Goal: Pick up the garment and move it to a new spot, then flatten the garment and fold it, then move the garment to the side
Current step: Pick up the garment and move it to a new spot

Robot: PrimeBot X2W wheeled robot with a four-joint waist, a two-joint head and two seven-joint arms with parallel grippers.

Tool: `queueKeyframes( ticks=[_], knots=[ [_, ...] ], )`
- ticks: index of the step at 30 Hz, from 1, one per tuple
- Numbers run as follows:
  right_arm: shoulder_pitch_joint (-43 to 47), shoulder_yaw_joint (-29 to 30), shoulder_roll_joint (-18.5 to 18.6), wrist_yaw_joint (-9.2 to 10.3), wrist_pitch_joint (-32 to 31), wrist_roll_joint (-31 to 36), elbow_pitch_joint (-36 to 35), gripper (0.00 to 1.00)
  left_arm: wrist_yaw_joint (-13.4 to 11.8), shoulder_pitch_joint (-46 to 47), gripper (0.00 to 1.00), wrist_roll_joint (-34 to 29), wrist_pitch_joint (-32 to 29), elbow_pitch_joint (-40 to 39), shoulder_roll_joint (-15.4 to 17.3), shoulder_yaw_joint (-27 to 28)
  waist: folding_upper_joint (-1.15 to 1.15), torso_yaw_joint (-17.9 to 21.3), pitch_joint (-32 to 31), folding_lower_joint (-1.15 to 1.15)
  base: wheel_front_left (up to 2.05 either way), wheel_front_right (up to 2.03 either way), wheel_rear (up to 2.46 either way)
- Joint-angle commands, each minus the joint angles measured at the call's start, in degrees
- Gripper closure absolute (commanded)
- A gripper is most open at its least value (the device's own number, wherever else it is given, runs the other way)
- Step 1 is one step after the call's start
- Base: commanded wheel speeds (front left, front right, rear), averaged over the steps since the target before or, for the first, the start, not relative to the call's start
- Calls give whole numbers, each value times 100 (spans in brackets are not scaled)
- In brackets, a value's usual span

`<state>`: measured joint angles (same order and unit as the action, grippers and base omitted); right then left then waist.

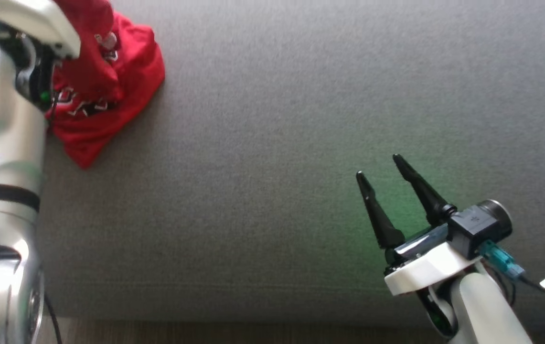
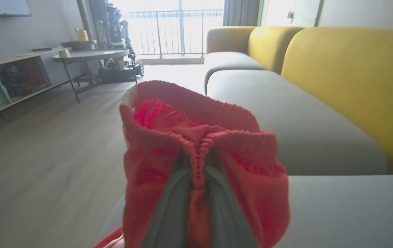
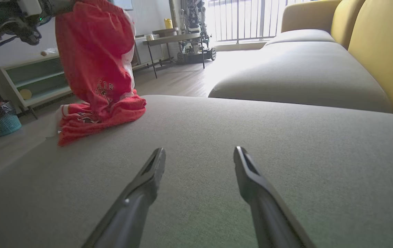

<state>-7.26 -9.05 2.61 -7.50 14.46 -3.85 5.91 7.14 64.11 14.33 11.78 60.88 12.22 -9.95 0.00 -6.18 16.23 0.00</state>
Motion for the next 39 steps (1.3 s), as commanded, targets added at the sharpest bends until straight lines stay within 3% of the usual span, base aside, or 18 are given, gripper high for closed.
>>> queueKeyframes(
  ticks=[1,7,9,10,15,21,25,30,34,39],
  knots=[
    [114,-190,27,1,54,-108,-152,0,31,354,100,130,61,-400,164,-28,0,166,-243,0,0,0,0],
    [157,-313,27,1,54,-410,-180,0,34,276,100,860,-149,-1386,1,-637,0,695,-522,0,0,0,0],
    [134,-380,27,1,54,-553,-221,0,34,154,100,1041,-274,-1746,85,-908,0,974,-568,0,0,0,0],
    [134,-380,27,1,54,-553,-221,0,34,154,100,1041,-274,-1746,85,-908,0,974,-568,0,0,0,0],
    [71,-603,27,1,54,-739,-349,0,34,-179,100,1421,-442,-2395,203,-1243,0,1751,-615,0,0,0,0],
    [75,-451,27,1,54,-789,-529,0,35,-436,100,1678,-538,-2864,26,-1460,0,2366,-491,0,0,0,0],
    [74,-423,27,1,54,-829,-594,0,-25,-587,100,1816,-678,-2857,-86,-1482,0,2561,-342,0,0,0,0],
    [6,-421,27,1,54,-926,-665,0,-342,-1047,100,1849,-663,-2562,5,-1405,0,2706,-97,0,0,0,0],
    [-34,-350,27,1,54,-961,-712,0,-545,-1569,100,1889,-415,-2261,113,-1301,0,2702,75,0,0,0,0],
    [-49,-281,27,1,54,-931,-700,0,-628,-2211,100,2004,-46,-1896,83,-1211,0,2534,152,0,0,0,0]
  ],
)
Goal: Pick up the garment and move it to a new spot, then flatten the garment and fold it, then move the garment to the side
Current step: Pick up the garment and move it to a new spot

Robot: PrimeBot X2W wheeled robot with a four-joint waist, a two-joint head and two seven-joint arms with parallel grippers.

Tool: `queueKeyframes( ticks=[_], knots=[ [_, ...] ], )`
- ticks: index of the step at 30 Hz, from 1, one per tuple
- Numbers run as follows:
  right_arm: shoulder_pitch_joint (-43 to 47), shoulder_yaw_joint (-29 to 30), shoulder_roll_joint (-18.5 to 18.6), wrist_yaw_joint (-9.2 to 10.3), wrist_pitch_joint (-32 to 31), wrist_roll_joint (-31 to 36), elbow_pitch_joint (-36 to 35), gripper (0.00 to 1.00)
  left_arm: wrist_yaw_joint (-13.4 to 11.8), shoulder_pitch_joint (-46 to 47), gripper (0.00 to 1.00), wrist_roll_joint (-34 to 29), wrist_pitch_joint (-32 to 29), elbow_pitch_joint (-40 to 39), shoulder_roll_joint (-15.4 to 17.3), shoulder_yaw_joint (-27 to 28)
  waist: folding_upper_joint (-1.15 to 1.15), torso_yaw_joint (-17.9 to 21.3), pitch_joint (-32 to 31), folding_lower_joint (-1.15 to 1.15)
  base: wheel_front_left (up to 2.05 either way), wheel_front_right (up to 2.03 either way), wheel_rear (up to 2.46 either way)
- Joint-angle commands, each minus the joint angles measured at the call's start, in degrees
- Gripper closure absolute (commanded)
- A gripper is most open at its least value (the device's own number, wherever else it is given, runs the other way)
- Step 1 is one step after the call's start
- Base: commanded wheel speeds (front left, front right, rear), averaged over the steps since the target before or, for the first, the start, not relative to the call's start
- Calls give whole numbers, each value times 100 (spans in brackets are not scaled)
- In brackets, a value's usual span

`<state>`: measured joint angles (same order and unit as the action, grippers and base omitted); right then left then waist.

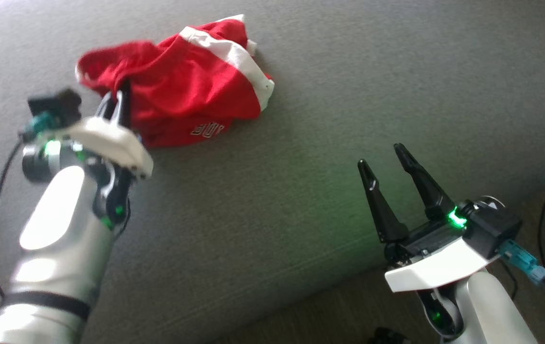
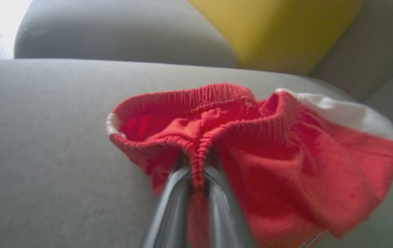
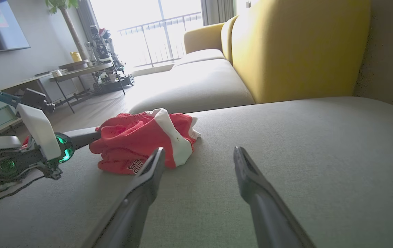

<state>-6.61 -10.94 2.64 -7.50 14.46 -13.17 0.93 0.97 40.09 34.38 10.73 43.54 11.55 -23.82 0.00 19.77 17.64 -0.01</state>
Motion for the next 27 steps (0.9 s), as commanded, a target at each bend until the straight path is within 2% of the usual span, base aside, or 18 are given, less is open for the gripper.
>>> queueKeyframes(
  ticks=[1,4,5,6,7,8,12,16,21,27],
  knots=[
    [-119,-85,23,1,54,25,-195,0,-19,89,100,4,117,-96,124,173,0,-115,4,1,0,0,0],
    [-121,-53,23,1,54,108,-178,0,-66,-148,100,-41,267,46,41,146,0,-299,-70,1,0,0,0],
    [-115,-30,23,1,54,139,-176,0,-80,-205,93,-50,307,76,4,149,0,-378,-105,1,0,0,0],
    [-111,-21,23,1,54,167,-168,0,-85,-263,78,-55,339,92,-33,157,0,-449,-142,1,0,0,0],
    [-104,-18,23,1,54,198,-157,0,-89,-323,56,-70,364,98,-65,159,0,-520,-183,1,0,0,0],
    [-96,-20,23,1,54,226,-144,0,-103,-379,0,-84,384,84,-98,173,0,-594,-222,1,0,0,0],
    [-70,-67,23,1,54,292,-91,0,-134,-690,0,-22,419,-86,-235,354,0,-847,-423,1,0,0,0],
    [-17,-37,23,1,54,311,-45,0,-206,-1077,0,-162,424,-678,-321,616,0,-1070,-595,1,0,0,0],
    [45,38,23,1,54,482,4,0,-422,-1980,0,-849,425,-2031,-465,1082,0,-1471,-860,1,0,0,0],
    [126,251,23,1,54,795,65,0,-457,-2964,0,-1648,426,-3508,-670,1547,0,-1858,-1133,1,0,0,0]
  ],
)
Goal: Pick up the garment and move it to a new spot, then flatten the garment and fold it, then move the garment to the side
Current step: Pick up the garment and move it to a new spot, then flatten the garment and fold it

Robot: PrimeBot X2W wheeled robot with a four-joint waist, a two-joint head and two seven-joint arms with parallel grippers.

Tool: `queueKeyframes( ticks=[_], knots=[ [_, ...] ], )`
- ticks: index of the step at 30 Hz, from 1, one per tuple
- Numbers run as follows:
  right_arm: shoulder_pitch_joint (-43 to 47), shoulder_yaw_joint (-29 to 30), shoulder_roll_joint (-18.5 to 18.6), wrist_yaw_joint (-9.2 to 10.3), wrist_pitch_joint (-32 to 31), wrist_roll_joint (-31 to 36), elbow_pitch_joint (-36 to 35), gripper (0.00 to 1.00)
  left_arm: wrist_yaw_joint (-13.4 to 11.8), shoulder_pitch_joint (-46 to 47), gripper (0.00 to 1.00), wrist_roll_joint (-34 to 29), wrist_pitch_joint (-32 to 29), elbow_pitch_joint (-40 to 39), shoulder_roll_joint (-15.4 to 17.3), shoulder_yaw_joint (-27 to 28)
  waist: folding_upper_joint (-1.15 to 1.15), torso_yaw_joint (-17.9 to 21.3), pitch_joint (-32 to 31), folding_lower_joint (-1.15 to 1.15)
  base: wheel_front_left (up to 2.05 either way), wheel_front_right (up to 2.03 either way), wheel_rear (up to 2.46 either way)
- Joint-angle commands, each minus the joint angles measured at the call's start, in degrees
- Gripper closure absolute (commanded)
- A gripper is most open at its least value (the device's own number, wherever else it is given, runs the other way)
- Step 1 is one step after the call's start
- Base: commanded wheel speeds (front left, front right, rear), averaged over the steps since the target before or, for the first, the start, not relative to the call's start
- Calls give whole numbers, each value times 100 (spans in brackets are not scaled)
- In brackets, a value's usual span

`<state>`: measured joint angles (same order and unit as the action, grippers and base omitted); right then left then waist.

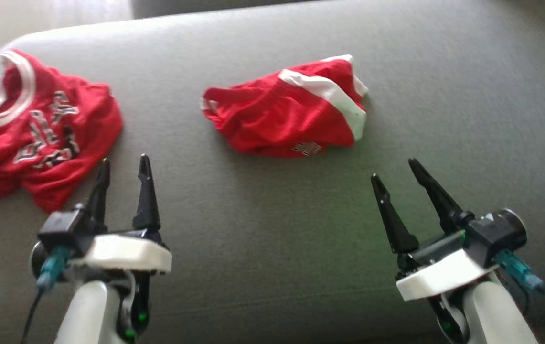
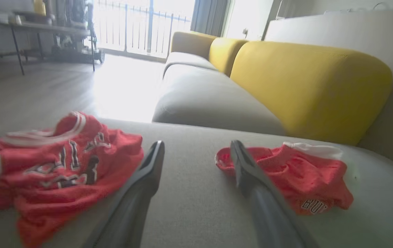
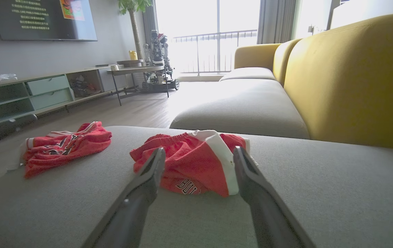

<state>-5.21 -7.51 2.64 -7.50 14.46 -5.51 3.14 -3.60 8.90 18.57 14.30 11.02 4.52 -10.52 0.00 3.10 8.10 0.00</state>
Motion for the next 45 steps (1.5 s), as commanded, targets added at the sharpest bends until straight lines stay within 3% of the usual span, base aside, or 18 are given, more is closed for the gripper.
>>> queueKeyframes(
  ticks=[1,6,13,28,45],
  knots=[
    [11,-62,23,1,54,50,-149,0,24,17,0,-203,69,-483,8,269,0,-234,-223,0,0,0,0],
    [201,142,23,1,54,142,-161,0,32,-814,0,-696,69,-1336,-120,468,0,-448,-543,0,0,0,0],
    [550,500,23,1,54,280,-196,0,85,-1395,0,-933,70,-1354,-156,430,0,-560,-821,0,0,0,0],
    [802,611,23,1,54,169,10,0,-36,-1573,0,-1274,70,-1335,-163,301,0,-405,-902,0,0,0,0],
    [679,175,23,1,54,63,27,0,9,-1179,0,-1204,70,-1110,-164,126,0,-194,-821,0,0,0,0]
  ],
)
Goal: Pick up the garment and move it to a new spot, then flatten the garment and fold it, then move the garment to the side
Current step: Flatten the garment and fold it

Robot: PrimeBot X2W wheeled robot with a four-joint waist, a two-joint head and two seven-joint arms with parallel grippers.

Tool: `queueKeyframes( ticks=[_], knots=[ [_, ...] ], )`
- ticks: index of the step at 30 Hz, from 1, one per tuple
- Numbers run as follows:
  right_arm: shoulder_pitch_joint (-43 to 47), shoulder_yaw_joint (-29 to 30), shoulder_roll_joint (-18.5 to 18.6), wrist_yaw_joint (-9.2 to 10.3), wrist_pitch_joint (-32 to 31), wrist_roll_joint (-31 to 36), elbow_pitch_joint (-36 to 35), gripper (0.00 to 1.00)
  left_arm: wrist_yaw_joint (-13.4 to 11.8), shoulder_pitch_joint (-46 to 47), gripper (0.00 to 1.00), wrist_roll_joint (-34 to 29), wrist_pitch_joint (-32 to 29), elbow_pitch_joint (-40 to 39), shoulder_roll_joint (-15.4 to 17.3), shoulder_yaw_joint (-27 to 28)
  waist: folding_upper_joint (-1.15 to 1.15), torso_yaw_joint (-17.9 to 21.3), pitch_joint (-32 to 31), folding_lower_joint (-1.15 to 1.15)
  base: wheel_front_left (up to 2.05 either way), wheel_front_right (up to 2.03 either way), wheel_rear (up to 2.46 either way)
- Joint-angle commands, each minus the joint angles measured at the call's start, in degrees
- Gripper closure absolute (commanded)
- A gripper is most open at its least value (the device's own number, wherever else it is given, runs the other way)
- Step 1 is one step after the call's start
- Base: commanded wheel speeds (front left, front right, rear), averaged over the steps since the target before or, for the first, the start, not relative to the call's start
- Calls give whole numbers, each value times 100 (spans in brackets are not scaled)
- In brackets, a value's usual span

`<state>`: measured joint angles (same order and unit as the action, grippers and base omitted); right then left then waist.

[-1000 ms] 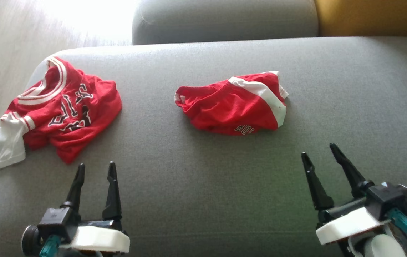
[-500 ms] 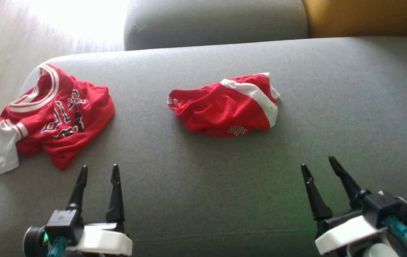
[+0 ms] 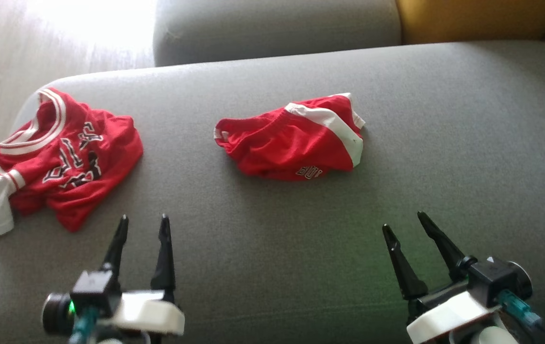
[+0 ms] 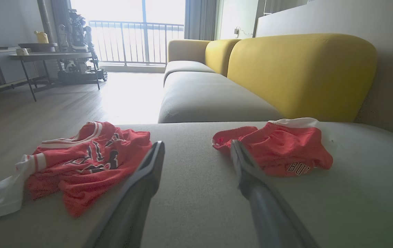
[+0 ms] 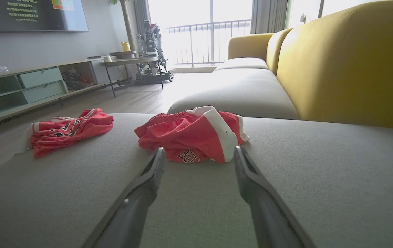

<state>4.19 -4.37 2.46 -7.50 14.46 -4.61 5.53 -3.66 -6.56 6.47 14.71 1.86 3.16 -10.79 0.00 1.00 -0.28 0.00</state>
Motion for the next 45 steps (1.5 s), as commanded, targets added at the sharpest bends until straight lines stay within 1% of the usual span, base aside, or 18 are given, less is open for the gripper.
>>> queueKeyframes(
  ticks=[1,5,8,12,15,20,23,26,28,31,32,34,37,42,45],
  knots=[
    [-273,-153,42,1,54,-12,-224,0,32,463,0,67,29,-152,-28,156,0,45,45,0,0,0,0],
    [-347,-225,42,1,54,37,-283,0,227,1029,0,199,29,222,-28,102,0,163,202,0,0,0,0],
    [-445,-285,42,1,54,59,-340,0,371,1592,0,257,29,685,-28,40,0,289,377,0,0,0,0],
    [-582,-319,42,1,54,67,-405,0,423,2471,0,387,11,1554,-28,-102,0,492,636,0,0,0,0],
    [-681,-364,42,1,54,61,-453,0,506,3239,0,570,-202,2183,-28,-287,0,633,844,0,0,0,0],
    [-853,-463,42,1,54,53,-538,0,642,4448,0,1106,-645,3030,-28,-552,0,857,1258,0,0,0,0],
    [-951,-501,42,1,54,38,-578,0,726,5017,0,1838,-1004,3511,-28,-658,0,981,1497,0,0,0,0],
    [-1026,-523,42,1,54,24,-596,0,727,5475,0,2472,-1397,4018,-28,-821,0,1090,1670,0,0,0,0],
    [-1065,-544,42,1,54,13,-602,0,732,5732,0,2646,-1568,4321,-28,-986,0,1160,1743,0,0,0,0],
    [-1098,-572,42,1,54,-3,-600,0,809,6001,0,2890,-1759,4675,-28,-1239,0,1259,1777,0,0,0,0],
    [-1098,-572,42,1,54,-3,-600,0,809,6001,0,2890,-1759,4675,-28,-1239,0,1259,1777,0,0,0,0],
    [-1101,-583,42,1,54,-3,-597,0,844,6138,0,2993,-1802,4852,-28,-1405,0,1310,1777,0,0,0,0],
    [-1101,-622,42,1,54,-7,-602,0,829,6338,0,3075,-1739,5084,-28,-1611,0,1385,1784,0,0,0,0],
    [-1105,-692,42,1,54,-14,-628,0,656,6691,0,3053,-1588,5507,-28,-1885,0,1481,1824,0,0,0,0],
    [-1097,-704,42,1,54,-7,-632,0,615,6866,0,3032,-1582,5801,-28,-1977,0,1521,1839,0,0,0,0]
  ],
)
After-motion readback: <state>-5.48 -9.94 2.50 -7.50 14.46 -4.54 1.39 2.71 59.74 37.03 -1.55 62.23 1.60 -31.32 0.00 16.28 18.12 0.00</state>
